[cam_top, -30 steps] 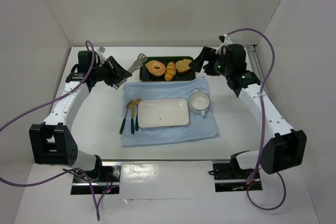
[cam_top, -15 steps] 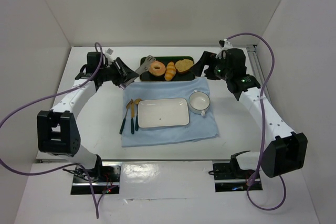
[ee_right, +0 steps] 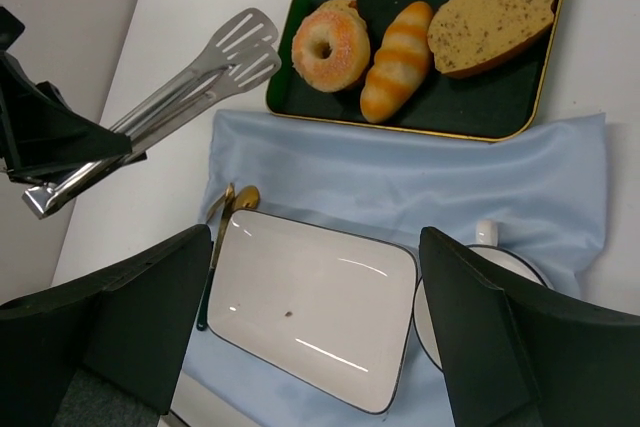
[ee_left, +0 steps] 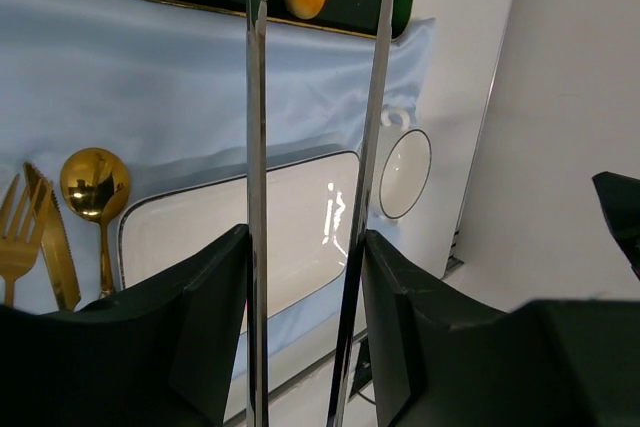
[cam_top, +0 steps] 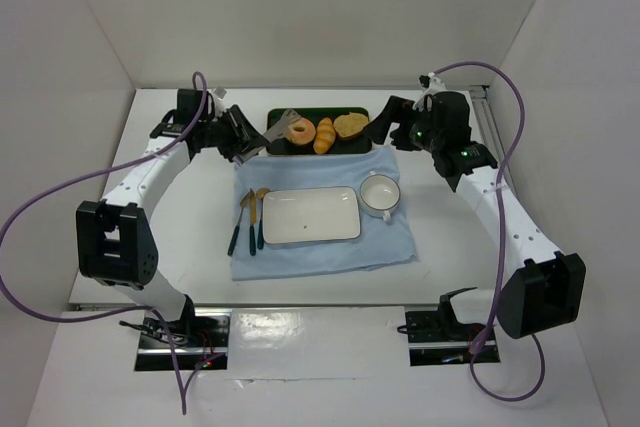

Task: Place the bread

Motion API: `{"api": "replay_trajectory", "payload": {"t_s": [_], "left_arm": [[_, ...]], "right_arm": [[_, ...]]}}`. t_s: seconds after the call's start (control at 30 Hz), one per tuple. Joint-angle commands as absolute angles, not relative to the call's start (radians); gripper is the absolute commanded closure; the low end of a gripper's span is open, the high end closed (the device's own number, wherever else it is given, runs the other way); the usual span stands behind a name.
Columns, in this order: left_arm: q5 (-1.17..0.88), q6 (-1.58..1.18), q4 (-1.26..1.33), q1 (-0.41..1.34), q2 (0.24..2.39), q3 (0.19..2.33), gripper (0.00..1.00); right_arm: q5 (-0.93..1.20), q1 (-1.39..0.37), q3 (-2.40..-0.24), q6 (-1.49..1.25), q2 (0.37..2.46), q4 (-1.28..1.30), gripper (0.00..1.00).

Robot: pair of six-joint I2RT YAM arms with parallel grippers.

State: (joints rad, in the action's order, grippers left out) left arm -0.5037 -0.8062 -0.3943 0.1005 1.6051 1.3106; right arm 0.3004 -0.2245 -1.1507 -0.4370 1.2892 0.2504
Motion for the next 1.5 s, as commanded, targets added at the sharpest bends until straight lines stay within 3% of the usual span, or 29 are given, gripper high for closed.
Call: {"api": "replay_trajectory", "payload": {"t_s": [0.0,0.5,1.47], "left_arm": [[-0.495,-0.762,-0.448,0.092,1.588,1.341,0.41],[-0.535,-0.753,-0.431,0.055,1.589,1.229,0.41],[-0.565,-0.827,-0.325,0.055,1.713,1.328,0.41]], "right_arm": [[0.308,-0.218,-1.14,-0.44,1.275,0.177,0.09],[0.318,-0.218,-1.149,-0.449,1.302,0.156,0.09],[0.336,-0.163,-1.111,-0.449,1.284,0.166,0.09]]}}
